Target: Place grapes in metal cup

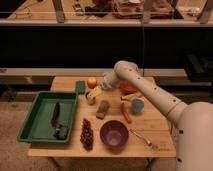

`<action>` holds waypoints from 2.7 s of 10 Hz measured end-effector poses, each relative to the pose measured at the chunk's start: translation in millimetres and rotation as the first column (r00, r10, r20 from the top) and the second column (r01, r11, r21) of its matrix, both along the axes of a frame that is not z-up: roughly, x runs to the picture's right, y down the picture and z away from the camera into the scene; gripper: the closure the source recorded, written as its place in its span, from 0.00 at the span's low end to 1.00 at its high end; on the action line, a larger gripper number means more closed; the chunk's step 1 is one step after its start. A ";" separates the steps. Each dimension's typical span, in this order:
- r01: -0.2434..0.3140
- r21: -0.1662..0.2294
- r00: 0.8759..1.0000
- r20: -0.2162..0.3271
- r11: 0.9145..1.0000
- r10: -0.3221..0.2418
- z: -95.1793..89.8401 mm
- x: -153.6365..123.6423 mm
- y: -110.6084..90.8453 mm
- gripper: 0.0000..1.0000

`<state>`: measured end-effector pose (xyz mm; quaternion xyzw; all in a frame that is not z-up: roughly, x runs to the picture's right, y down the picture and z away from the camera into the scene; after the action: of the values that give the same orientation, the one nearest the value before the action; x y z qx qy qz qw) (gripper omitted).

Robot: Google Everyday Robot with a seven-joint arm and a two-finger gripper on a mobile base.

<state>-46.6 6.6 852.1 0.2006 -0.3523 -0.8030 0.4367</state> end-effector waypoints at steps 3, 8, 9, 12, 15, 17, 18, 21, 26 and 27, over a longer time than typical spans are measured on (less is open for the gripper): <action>-0.058 0.012 0.997 -0.057 0.998 0.059 -27.7 39.9 -11.5 0.20; -0.093 0.011 0.989 -0.111 0.996 0.093 -53.2 94.5 -13.2 0.20; -0.094 0.010 0.989 -0.112 0.996 0.094 -53.0 95.5 -12.8 0.20; -0.093 0.010 0.989 -0.111 0.996 0.093 -52.9 94.3 -13.1 0.20; -0.093 0.009 0.989 -0.111 0.996 0.094 -52.5 94.5 -11.9 0.20; -0.083 0.022 0.990 -0.109 0.996 0.085 -56.9 91.6 -10.9 0.20; -0.066 0.041 0.991 -0.116 0.997 0.070 -65.6 89.3 -7.7 0.20; 0.006 0.088 0.985 -0.172 0.996 0.009 -107.4 79.6 36.0 0.20; 0.189 0.138 0.965 -0.212 0.972 -0.157 -169.4 30.1 110.1 0.20; 0.222 0.148 0.960 -0.209 0.964 -0.189 -173.8 12.8 113.4 0.20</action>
<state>-33.7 120.0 678.3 0.1206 -0.2575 -0.8869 0.3642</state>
